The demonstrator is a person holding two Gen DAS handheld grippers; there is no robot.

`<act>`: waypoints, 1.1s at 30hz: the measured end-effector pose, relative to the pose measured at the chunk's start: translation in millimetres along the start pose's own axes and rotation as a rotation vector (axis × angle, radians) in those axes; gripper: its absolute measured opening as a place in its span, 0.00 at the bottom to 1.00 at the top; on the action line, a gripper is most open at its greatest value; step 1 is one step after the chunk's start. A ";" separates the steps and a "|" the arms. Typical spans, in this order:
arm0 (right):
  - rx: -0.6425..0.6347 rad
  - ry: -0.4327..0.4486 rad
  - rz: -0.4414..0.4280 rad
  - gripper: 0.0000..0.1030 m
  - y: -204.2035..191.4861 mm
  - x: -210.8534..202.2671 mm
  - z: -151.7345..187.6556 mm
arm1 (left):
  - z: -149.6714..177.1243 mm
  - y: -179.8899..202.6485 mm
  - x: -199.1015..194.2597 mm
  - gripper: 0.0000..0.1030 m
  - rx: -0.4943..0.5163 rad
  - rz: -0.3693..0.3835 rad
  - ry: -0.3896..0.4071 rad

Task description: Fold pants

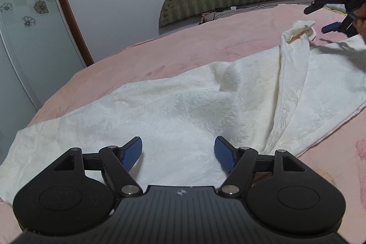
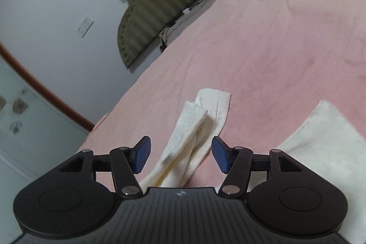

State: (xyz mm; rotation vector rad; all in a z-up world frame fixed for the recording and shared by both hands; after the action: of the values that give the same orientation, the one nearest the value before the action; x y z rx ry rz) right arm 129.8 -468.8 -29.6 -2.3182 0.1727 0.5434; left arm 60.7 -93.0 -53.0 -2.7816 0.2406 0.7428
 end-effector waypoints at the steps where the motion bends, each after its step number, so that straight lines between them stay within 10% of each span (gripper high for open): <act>1: 0.029 0.013 -0.013 0.57 1.4 3.7 -0.5 | -0.1 -1.4 0.6 0.73 -0.010 0.004 -0.003; 12: 0.151 0.088 -0.177 0.57 0.7 32.0 -8.0 | -0.1 -8.9 3.7 0.77 -0.051 0.020 -0.018; 18: 0.065 0.006 -0.043 0.55 -9.4 62.6 -7.7 | 0.2 -8.8 3.5 0.77 -0.049 0.018 -0.018; 22: 0.057 -0.024 0.012 0.08 -8.9 78.0 -3.1 | 0.1 -8.6 3.1 0.77 -0.052 0.020 -0.019; 28: -0.002 0.042 -0.030 0.06 -14.7 51.4 -2.2 | -7.4 -7.6 -5.7 0.75 -0.029 0.060 0.021; 33: -0.042 0.151 -0.124 0.06 -28.3 -3.8 -24.7 | -27.5 20.2 -35.2 0.77 0.058 0.252 0.113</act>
State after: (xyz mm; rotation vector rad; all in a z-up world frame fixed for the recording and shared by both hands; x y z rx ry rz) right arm 142.4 -465.8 5.8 -2.3927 0.0891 0.3131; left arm 38.8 -116.9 -16.0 -2.7718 0.6338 0.6212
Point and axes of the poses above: each gripper's, at about its wrist camera, not at the fingertips, and x roughly the way its jaws point, y to its right, z to its underside, the point moved 4 cm from there along x, roughly the way its jaws point, and after that the axes turned 8 degrees about -x, right-handed, at the moved point
